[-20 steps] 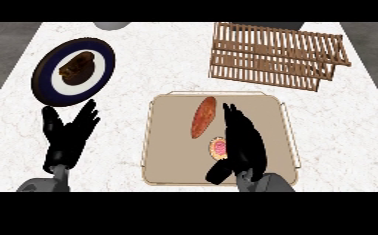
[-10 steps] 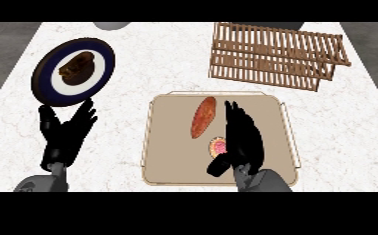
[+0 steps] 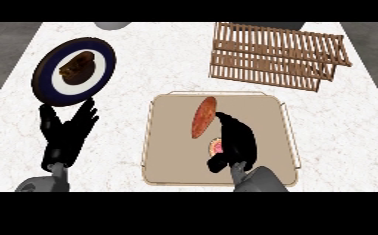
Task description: Pick the cupcake from the tray and place it in the tiered shelf
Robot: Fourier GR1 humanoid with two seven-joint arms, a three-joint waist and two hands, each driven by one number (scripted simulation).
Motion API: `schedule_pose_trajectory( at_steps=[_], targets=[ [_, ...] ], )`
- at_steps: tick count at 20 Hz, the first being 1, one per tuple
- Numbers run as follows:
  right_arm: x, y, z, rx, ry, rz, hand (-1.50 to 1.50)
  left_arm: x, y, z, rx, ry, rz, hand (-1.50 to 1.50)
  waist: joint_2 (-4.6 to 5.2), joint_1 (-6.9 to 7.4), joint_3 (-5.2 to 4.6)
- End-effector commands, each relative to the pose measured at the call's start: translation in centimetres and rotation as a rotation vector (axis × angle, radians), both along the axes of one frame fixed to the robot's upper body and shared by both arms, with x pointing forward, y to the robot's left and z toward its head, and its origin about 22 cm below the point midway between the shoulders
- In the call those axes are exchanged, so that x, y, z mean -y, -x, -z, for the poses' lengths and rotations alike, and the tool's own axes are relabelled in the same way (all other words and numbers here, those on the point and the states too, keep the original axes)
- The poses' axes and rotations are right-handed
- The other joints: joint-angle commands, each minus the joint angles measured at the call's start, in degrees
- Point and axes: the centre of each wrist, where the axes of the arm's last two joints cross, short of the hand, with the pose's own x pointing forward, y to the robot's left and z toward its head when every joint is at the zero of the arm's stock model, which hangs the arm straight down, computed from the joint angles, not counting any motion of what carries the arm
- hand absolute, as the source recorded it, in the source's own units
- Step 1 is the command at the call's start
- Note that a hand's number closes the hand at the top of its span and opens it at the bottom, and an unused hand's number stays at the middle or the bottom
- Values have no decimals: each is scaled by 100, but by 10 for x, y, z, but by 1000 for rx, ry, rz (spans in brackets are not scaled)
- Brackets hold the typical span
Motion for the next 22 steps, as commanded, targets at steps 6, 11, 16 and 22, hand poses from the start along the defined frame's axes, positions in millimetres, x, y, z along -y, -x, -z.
schedule_pose_trajectory(
  at_steps=[6, 11, 16, 22],
  targets=[
    [-7, 11, 22, -43, -42, -160, 150, -15, 20, 12, -18, -4, 6, 0, -1, -1, 3],
    [-26, 10, 12, 75, -103, -206, 150, -1, 9, 12, 7, 1, 12, 0, 5, 21, 4],
    [-22, 1, -26, 131, -101, -234, 150, -6, 28, 5, -7, -7, -1, 0, -5, 9, 3],
    [-11, -24, -71, 294, -180, -192, 150, -10, 3, -1, 2, -9, -1, 0, -8, -15, 3]
  ],
)
